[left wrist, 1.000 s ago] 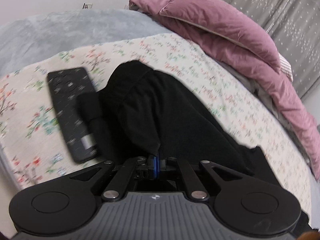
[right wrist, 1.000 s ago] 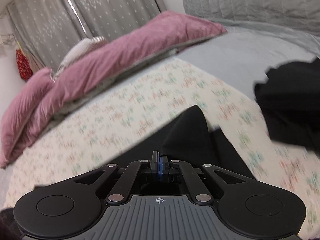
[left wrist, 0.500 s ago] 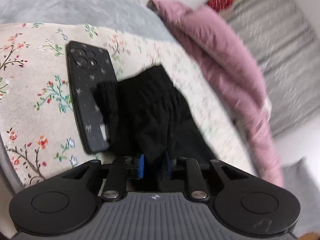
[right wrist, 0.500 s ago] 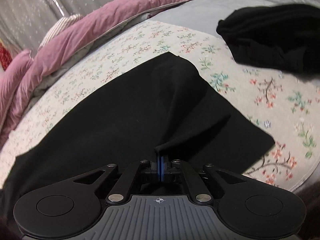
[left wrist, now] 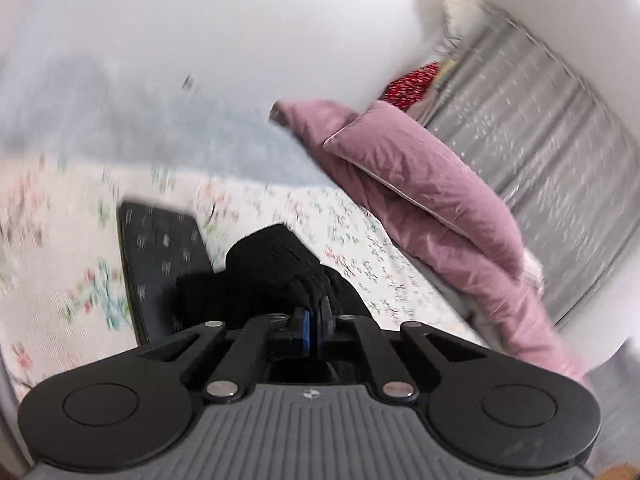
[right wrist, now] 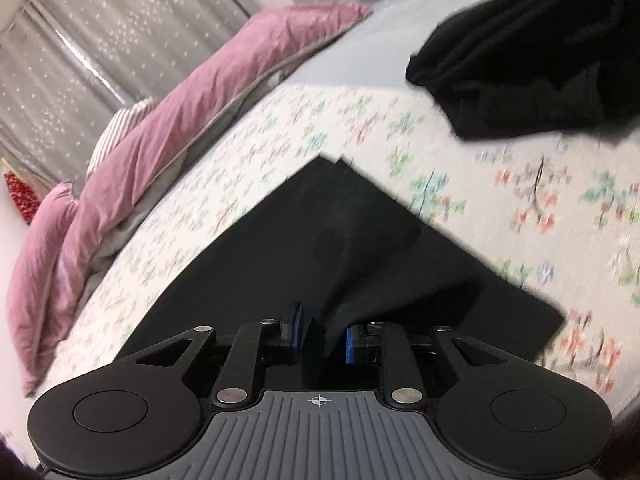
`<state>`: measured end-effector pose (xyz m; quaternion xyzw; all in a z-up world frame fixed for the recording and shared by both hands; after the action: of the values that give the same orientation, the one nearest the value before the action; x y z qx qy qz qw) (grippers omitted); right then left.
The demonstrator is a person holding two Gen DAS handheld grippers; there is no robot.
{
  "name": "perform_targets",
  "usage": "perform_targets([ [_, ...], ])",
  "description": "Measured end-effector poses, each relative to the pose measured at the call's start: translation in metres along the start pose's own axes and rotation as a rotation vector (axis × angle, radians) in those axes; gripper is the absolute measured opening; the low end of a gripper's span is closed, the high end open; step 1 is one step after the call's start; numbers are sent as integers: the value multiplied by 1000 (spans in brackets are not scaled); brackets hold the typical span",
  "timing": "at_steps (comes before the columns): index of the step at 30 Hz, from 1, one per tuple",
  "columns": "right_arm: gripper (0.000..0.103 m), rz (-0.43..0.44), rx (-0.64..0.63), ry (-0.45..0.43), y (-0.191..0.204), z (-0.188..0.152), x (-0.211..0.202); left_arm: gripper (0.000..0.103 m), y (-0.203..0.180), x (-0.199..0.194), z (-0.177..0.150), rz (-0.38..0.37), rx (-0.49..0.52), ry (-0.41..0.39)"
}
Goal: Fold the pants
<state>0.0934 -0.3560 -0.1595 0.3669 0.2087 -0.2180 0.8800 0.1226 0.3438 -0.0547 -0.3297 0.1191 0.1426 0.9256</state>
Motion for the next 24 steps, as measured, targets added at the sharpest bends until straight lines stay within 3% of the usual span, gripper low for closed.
perform_targets([
  [3, 0, -44, -115, -56, 8, 5, -8, 20, -3, -6, -1, 93, 109, 26],
  [6, 0, -84, -201, -96, 13, 4, -18, 20, 5, -2, -12, 211, 209, 117],
  [9, 0, -125, -221, -70, 5, -2, -20, 20, 21, 6, -27, 311, 225, 202],
  [12, 0, -159, -170, 18, -12, -14, -11, 19, 24, 0, -27, 327, 217, 187],
  [16, 0, -130, -145, -11, -15, -10, -19, 19, 25, 1, -26, 330, 191, 172],
  [21, 0, -183, -283, -64, -2, -12, -40, 19, 27, 2, -25, 321, 186, 194],
  [24, 0, -259, -347, -18, -2, -21, -41, 20, 24, 3, -24, 342, 181, 227],
])
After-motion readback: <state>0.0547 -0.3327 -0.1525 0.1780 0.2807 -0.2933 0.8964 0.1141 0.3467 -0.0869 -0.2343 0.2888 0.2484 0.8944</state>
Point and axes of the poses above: each gripper's, at about its wrist camera, not at the fingertips, and x roughly the way its jaws point, y to its left, z to its top, the point moved 7 cm from there along x, roughly the way its jaws point, and after that the axes turned 5 degrees about -y, right-handed, at the moved point
